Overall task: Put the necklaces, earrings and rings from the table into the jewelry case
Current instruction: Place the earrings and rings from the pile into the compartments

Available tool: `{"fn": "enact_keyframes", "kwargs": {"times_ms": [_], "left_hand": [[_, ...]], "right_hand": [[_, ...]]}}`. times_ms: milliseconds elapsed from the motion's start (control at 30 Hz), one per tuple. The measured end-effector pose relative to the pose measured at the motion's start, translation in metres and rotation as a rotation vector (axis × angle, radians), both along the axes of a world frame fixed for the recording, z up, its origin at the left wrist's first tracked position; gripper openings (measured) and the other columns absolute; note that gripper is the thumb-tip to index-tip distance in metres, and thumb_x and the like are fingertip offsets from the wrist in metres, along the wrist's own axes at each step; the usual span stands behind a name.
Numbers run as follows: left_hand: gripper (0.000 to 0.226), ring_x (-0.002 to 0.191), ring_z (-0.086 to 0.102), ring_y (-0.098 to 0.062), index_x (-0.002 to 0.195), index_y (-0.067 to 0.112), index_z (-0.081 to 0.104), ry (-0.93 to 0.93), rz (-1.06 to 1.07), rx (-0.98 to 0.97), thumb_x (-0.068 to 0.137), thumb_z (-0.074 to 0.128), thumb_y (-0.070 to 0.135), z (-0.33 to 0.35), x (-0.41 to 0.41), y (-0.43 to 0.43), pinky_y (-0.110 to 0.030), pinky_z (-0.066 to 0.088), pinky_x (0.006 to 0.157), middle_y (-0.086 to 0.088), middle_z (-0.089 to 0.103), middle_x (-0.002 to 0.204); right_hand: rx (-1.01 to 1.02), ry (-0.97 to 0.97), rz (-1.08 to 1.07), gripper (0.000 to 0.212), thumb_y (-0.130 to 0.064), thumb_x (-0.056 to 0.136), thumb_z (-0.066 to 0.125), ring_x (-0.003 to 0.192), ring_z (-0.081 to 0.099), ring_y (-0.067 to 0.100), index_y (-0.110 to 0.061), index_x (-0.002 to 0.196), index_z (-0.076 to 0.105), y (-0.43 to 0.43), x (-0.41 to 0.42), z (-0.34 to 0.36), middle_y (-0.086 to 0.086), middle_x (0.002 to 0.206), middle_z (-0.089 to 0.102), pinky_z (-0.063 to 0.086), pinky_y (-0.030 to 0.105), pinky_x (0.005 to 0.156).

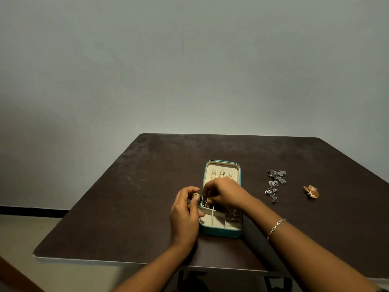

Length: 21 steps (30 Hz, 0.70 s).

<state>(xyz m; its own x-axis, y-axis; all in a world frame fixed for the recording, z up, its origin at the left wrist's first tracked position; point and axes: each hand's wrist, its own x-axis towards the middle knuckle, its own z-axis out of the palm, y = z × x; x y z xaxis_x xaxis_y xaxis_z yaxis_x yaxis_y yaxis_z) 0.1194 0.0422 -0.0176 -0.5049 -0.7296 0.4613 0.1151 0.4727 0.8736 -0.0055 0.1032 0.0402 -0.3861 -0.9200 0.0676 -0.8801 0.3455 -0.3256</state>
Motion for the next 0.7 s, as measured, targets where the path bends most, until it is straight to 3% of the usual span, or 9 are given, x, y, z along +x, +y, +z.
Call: {"fn": "enact_keyframes", "kwargs": {"times_ms": [167, 333, 400, 467, 533, 600, 700], "left_hand": [[0.031, 0.053, 0.057, -0.006, 0.089, 0.032, 0.056, 0.009, -0.003, -0.022, 0.091, 0.050, 0.002, -0.001, -0.001, 0.000, -0.013, 0.045, 0.053, -0.003, 0.060, 0.083], [0.041, 0.053, 0.056, -0.006, 0.093, 0.036, 0.056, 0.018, -0.009, -0.038, 0.090, 0.049, -0.004, -0.002, -0.001, 0.000, -0.015, 0.046, 0.053, 0.003, 0.055, 0.086], [0.044, 0.053, 0.057, -0.006, 0.099, 0.039, 0.053, 0.016, -0.021, -0.018, 0.089, 0.049, -0.004, -0.001, -0.001, 0.001, -0.014, 0.046, 0.053, 0.002, 0.056, 0.087], [0.047, 0.053, 0.058, -0.006, 0.104, 0.043, 0.047, 0.005, -0.026, 0.018, 0.089, 0.049, -0.002, -0.001, -0.001, 0.000, -0.013, 0.046, 0.052, 0.002, 0.056, 0.087], [0.049, 0.055, 0.060, -0.007, 0.107, 0.044, 0.042, -0.002, -0.037, 0.040, 0.089, 0.050, -0.001, -0.001, 0.000, 0.001, -0.015, 0.047, 0.051, 0.003, 0.055, 0.088], [0.051, 0.058, 0.062, -0.008, 0.113, 0.042, 0.038, -0.011, -0.050, 0.044, 0.089, 0.049, -0.002, -0.001, 0.001, 0.000, -0.016, 0.048, 0.051, 0.004, 0.053, 0.089], [0.054, 0.059, 0.062, -0.008, 0.117, 0.043, 0.034, -0.029, -0.045, 0.031, 0.089, 0.049, -0.002, -0.001, 0.001, 0.001, -0.019, 0.049, 0.052, 0.006, 0.052, 0.090]], "right_hand": [[-0.065, 0.129, -0.021, 0.010, -0.012, 0.081, 0.062, 0.091, 0.059, 0.021, -0.015, 0.091, 0.062, -0.003, 0.006, -0.009, 0.003, 0.093, 0.067, 0.050, 0.035, 0.075], [-0.118, 0.204, -0.046, 0.015, -0.017, 0.084, 0.061, 0.094, 0.053, 0.022, -0.016, 0.098, 0.064, -0.003, 0.006, -0.015, 0.005, 0.099, 0.059, 0.046, 0.036, 0.074], [-0.229, 0.102, -0.065, 0.015, -0.016, 0.085, 0.060, 0.094, 0.058, 0.020, -0.015, 0.099, 0.066, 0.000, 0.004, -0.010, 0.004, 0.100, 0.065, 0.046, 0.033, 0.078], [-0.341, -0.127, -0.045, 0.014, -0.016, 0.086, 0.061, 0.090, 0.063, 0.015, -0.013, 0.097, 0.069, 0.003, 0.003, 0.000, 0.003, 0.096, 0.069, 0.049, 0.028, 0.079], [-0.307, -0.329, 0.066, 0.016, -0.018, 0.084, 0.065, 0.085, 0.064, 0.007, -0.014, 0.098, 0.068, 0.007, 0.004, 0.010, -0.002, 0.091, 0.068, 0.051, 0.021, 0.078], [-0.211, -0.366, 0.141, 0.020, -0.018, 0.080, 0.070, 0.083, 0.063, 0.002, -0.015, 0.099, 0.067, 0.008, 0.009, 0.014, -0.006, 0.089, 0.068, 0.050, 0.016, 0.076], [-0.209, -0.303, 0.123, 0.019, -0.013, 0.079, 0.069, 0.086, 0.065, 0.006, -0.014, 0.098, 0.067, 0.007, 0.013, 0.012, 0.001, 0.094, 0.070, 0.052, 0.021, 0.079]]}}
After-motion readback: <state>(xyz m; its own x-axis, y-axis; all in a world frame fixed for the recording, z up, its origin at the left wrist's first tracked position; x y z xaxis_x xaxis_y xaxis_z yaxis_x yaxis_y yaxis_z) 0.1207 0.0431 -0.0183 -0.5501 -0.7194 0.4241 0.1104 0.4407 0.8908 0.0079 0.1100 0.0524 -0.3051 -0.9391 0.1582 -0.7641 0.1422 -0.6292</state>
